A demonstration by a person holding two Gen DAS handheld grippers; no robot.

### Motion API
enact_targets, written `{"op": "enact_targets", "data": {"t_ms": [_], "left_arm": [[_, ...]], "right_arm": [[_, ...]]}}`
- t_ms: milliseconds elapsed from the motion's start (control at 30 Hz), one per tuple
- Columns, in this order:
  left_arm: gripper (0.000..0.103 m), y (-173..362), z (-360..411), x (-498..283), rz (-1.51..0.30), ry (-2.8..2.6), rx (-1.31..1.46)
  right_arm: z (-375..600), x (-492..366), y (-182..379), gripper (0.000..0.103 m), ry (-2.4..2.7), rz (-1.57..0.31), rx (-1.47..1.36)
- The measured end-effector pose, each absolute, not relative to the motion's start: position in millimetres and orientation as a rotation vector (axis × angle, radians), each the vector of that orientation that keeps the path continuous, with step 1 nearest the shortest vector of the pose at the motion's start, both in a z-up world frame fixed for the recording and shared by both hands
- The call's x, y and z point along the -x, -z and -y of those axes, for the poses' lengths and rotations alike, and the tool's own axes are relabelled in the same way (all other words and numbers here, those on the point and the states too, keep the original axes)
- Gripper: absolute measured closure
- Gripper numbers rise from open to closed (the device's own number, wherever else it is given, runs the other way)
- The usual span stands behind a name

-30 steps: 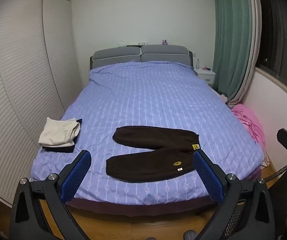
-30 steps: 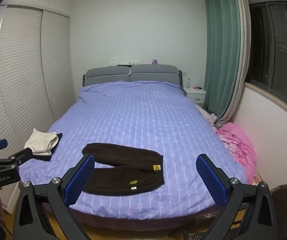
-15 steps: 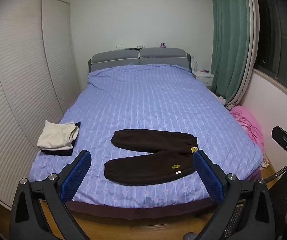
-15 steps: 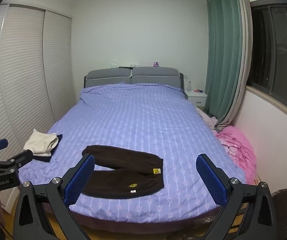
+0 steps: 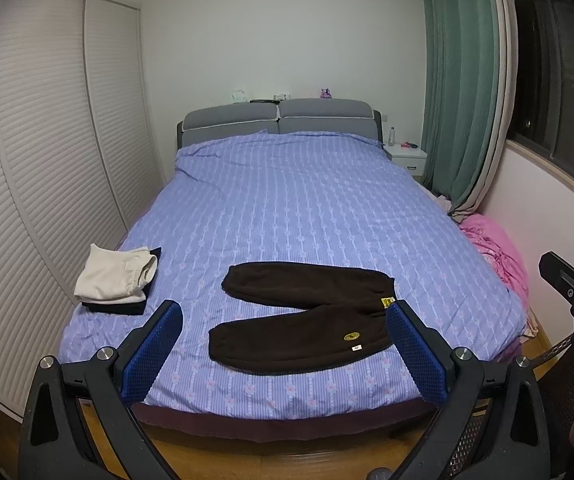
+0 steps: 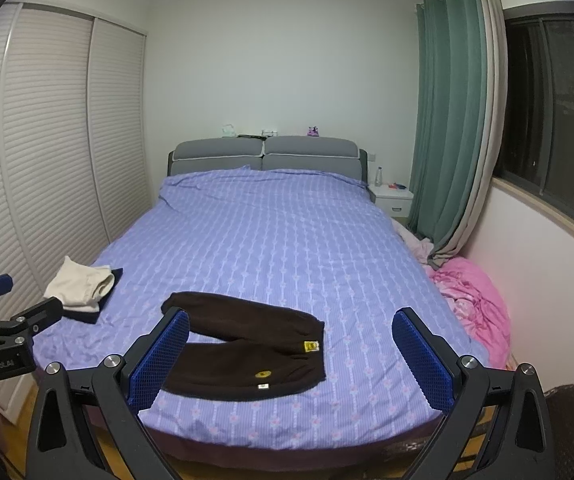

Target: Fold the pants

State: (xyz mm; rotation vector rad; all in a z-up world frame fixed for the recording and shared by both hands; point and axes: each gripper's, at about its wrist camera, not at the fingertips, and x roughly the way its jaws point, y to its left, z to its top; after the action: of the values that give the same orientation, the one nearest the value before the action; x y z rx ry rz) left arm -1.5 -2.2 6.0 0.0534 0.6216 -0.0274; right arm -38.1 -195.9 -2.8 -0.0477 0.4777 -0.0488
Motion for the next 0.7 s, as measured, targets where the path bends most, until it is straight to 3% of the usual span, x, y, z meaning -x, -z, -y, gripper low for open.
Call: {"op": "enact_targets", "data": {"t_ms": [700], "left_arm": [[0.000,-8,-3,11,-0.617,0.034,-0.038]], "right_arm": [[193,49,1,0.001,0.058,-0.453,0.059]]}}
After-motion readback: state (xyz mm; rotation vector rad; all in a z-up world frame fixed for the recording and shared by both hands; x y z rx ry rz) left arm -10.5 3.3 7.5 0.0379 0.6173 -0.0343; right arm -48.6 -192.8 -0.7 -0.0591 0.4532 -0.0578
